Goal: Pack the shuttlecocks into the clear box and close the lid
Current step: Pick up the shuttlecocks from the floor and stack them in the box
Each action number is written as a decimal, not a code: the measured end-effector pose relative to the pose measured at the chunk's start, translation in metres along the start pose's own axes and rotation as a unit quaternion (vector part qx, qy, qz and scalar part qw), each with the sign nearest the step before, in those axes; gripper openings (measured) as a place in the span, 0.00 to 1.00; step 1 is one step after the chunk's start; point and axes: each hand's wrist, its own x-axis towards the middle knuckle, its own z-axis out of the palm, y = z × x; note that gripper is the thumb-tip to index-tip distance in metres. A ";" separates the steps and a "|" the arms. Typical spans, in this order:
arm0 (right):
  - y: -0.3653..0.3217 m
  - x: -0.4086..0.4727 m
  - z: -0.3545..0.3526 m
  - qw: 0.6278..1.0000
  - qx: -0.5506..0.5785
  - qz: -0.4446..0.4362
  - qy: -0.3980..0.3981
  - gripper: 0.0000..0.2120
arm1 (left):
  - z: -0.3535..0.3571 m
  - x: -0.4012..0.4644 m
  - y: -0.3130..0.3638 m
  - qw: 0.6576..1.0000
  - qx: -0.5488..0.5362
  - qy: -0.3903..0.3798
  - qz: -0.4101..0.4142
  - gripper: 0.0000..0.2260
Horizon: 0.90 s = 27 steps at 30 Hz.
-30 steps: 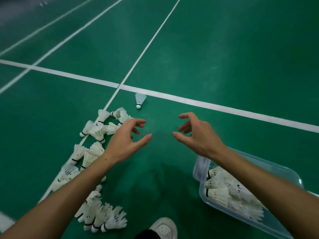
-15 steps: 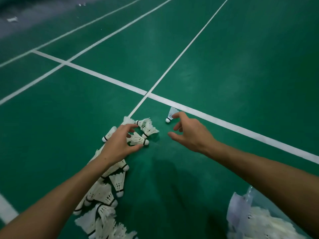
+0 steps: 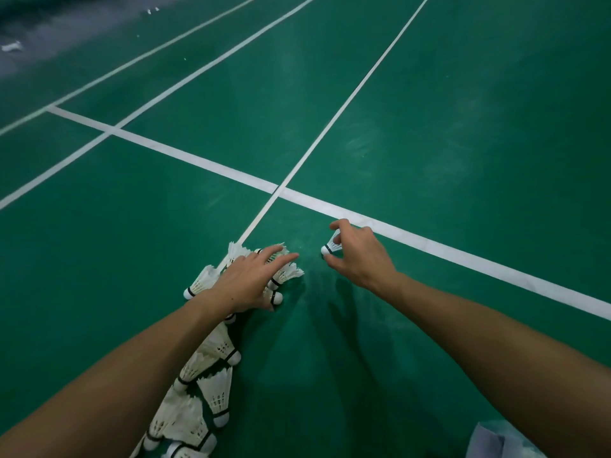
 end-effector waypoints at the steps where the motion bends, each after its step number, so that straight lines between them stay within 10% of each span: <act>1: 0.005 0.006 0.003 1.000 0.000 0.001 0.009 0.27 | 0.001 0.004 0.000 1.000 -0.009 -0.006 -0.007 0.55; 17: 0.031 0.026 0.053 0.982 0.176 0.040 -0.049 0.34 | 0.023 -0.005 0.007 0.997 -0.057 -0.046 -0.023 0.32; 27: 0.051 -0.074 -0.066 0.985 0.170 -0.033 0.010 0.30 | -0.019 -0.031 0.073 0.962 -0.256 0.088 0.015 0.15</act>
